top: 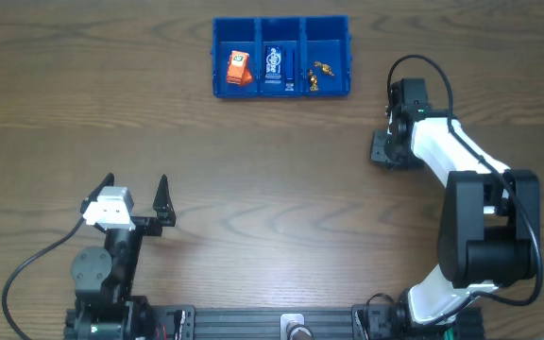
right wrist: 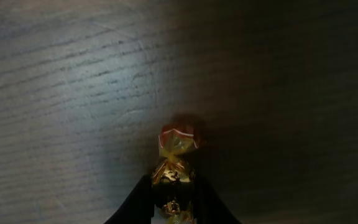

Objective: Sort Candies Into Trays

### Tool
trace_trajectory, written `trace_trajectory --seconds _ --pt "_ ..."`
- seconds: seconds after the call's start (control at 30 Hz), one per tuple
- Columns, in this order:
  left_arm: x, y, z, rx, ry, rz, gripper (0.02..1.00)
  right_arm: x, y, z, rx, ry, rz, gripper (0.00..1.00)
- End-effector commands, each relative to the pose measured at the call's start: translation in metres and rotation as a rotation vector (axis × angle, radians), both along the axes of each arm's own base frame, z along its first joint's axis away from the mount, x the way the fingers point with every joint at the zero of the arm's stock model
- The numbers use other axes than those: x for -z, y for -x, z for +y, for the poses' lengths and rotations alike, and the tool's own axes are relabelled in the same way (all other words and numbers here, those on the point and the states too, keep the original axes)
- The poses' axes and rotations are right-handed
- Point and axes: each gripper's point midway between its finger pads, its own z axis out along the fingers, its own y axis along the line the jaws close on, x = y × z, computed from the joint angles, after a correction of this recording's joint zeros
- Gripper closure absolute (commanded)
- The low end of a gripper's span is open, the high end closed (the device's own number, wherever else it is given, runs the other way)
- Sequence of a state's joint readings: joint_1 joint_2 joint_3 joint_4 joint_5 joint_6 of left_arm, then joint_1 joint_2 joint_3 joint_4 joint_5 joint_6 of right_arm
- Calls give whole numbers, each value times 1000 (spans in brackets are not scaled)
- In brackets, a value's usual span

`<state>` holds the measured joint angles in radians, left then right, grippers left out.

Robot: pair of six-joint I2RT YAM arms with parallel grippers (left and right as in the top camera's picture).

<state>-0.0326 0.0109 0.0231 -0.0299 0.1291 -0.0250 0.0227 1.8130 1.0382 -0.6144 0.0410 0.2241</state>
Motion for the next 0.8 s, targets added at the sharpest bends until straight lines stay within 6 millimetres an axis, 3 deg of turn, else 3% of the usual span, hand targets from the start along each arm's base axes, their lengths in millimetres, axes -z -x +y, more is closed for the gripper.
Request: trace_trajectory --seconds 0.03,0.17,0.23,0.43,0.6,0.67,0.8 --pt "16 1 -2 13 -10 47 20 0 -2 10 -18 3 -1 847" --pt "16 1 -1 13 -10 47 20 -18 -12 23 -53 0 -52 849" --pt "16 1 -2 13 -10 47 20 -44 -25 33 -79 -6 -124 851" --pt "16 1 -1 13 -10 47 23 -160 -75 77 -194 -31 -438 901" --pt "16 1 -2 13 -10 47 20 -231 -113 96 -196 34 -671 908" --pt "16 1 -2 13 -10 47 20 -249 -131 110 -219 31 -782 908" --pt "16 1 -2 13 -10 47 23 -247 -159 118 -206 13 -865 906"
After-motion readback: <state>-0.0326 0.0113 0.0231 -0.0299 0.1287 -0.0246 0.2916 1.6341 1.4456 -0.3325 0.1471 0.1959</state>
